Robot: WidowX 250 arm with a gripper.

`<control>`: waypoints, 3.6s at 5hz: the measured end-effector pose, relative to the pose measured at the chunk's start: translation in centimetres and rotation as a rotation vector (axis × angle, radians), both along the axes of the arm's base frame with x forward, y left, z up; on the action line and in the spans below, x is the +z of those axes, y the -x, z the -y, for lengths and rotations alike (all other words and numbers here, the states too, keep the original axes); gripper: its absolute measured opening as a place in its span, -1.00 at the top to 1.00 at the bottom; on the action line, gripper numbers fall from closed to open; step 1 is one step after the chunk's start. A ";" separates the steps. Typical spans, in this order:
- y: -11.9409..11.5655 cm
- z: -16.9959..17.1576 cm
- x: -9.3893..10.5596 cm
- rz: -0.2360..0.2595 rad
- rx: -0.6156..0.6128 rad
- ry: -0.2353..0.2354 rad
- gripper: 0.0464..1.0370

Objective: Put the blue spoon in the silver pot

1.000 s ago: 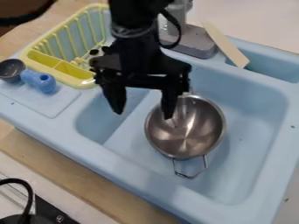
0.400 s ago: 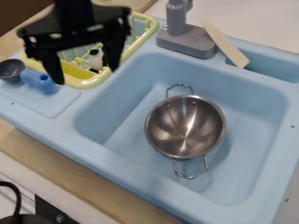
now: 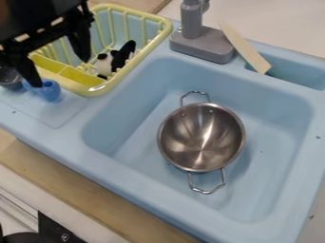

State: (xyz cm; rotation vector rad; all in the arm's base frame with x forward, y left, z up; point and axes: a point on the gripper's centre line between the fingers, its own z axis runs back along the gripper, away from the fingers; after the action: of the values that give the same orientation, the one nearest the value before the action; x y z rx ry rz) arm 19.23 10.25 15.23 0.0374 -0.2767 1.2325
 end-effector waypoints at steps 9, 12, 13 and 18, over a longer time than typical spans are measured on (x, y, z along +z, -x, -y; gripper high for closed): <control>-0.2 -0.3 -3.3 -0.046 0.056 0.080 0.38; -2.5 8.0 -2.2 -0.043 -0.365 0.082 0.38; -4.3 12.4 -3.3 -0.033 -0.572 0.109 0.38; -3.8 16.3 -5.8 -0.049 -0.650 0.128 0.38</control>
State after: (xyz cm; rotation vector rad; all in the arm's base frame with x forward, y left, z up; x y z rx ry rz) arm 23.06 -6.06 9.40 -0.1249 -0.1472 0.5998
